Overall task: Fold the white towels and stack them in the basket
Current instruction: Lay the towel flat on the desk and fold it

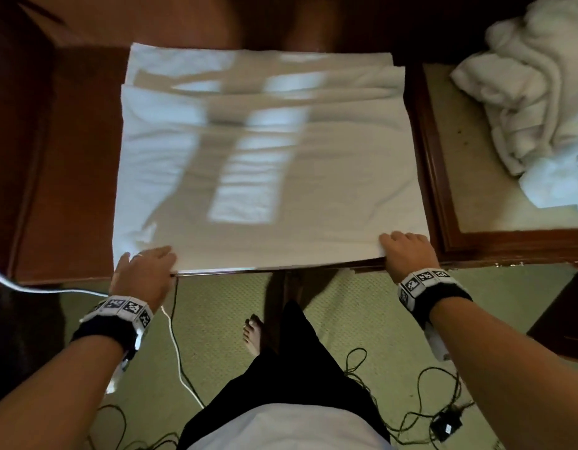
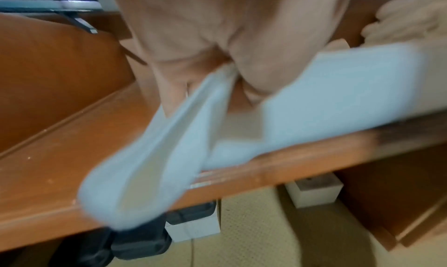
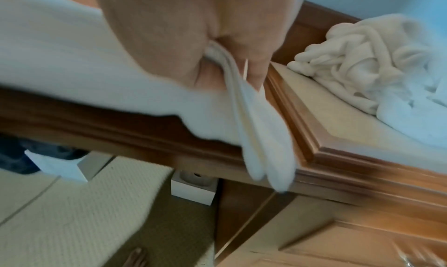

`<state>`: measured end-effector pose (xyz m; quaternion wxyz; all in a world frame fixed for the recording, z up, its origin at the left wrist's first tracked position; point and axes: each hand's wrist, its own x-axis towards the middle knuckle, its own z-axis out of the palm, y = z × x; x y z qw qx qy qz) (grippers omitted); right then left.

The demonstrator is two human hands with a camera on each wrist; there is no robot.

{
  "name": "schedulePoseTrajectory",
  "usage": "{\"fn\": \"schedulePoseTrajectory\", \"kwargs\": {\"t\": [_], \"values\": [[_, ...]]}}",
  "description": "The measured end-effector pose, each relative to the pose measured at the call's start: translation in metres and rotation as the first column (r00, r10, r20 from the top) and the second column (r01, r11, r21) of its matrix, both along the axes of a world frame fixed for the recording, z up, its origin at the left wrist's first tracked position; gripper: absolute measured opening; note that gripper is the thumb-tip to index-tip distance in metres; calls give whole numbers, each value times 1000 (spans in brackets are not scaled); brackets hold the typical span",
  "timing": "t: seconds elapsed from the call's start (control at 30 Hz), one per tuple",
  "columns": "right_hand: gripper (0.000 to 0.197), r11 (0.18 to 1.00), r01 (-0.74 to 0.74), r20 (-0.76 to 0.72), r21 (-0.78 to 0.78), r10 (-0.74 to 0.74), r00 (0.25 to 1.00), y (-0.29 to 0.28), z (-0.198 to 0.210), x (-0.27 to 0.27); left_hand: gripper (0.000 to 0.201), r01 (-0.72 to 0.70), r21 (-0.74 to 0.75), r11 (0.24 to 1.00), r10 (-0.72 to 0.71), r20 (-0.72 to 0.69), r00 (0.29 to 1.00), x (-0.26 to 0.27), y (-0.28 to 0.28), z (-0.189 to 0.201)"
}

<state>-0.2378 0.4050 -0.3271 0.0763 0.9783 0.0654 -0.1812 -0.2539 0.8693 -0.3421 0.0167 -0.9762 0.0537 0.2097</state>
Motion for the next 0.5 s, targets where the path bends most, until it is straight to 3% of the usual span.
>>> {"fn": "schedulePoseTrajectory", "kwargs": {"t": [0.07,0.13,0.23,0.37,0.5], "values": [[26,997,35,-194,-74,-49,980,1,14,10,32,-82,55,995,89,-143,986,14,-1,17],[33,992,84,-395,-91,-113,912,1,21,15,25,-83,43,996,93,-327,940,24,-2,29],[36,989,90,-480,-119,-137,866,-3,24,15,33,-148,-6,989,128,-461,878,33,6,33],[26,992,52,-266,-112,-80,961,-5,36,35,36,-271,-115,956,229,-287,930,54,12,48],[22,992,106,-124,-62,-114,986,-5,53,76,32,-339,-230,912,322,-108,941,93,16,58]]}}
